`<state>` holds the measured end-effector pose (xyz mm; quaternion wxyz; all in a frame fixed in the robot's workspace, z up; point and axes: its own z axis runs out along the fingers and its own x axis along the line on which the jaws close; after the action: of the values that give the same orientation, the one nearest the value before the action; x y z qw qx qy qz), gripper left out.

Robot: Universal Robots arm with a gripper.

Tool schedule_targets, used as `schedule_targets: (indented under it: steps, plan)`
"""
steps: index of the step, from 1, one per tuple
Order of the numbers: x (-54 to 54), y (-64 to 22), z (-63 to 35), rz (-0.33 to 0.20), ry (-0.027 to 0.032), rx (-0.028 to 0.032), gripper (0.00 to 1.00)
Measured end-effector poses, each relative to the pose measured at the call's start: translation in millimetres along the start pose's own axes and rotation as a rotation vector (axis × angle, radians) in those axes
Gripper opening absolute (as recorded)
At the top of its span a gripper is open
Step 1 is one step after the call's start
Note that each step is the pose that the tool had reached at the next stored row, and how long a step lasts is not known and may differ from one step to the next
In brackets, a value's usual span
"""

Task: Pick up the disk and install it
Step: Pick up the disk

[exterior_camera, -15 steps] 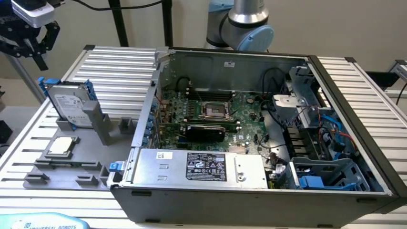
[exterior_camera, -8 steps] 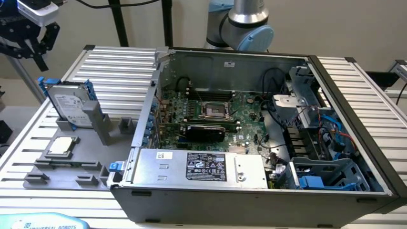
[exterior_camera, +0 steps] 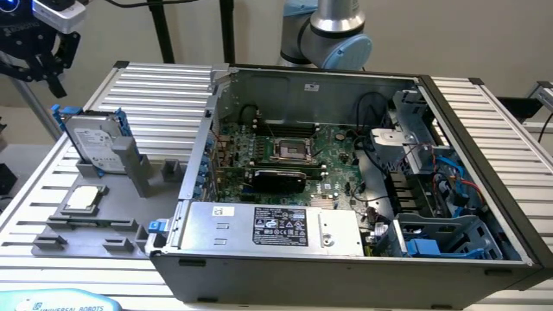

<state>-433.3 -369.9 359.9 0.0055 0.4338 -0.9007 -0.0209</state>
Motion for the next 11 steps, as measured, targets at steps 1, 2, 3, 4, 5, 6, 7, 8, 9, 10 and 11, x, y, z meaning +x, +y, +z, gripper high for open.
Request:
schedule_targets:
  steps: [1, 2, 3, 4, 5, 6, 7, 8, 9, 10, 11]
  plan:
    - [0.0, 0.0, 0.2, -0.019, -0.0001, 0.0011, 0.11]
    - [0.0, 0.0, 0.5, -0.038, -0.0006, 0.0025, 0.11]
    - [0.0, -0.1, 0.7, -0.056, -0.0011, 0.0038, 0.11]
    - [0.0, -0.1, 1.0, -0.074, -0.0016, 0.0053, 0.11]
    - [0.0, -0.1, 1.2, -0.092, -0.0021, 0.0067, 0.11]
    - [0.0, -0.1, 1.4, -0.110, -0.0026, 0.0081, 0.11]
    - [0.0, -0.1, 1.7, -0.128, -0.0030, 0.0095, 0.11]
    - [0.0, -0.1, 1.8, -0.146, -0.0031, 0.0105, 0.11]
    - [0.0, -0.1, 2.0, -0.164, -0.0032, 0.0113, 0.11]
    - [0.0, -0.1, 2.4, -0.184, -0.0034, 0.0124, 0.11]
    - [0.0, -0.1, 2.7, -0.201, -0.0035, 0.0132, 0.11]
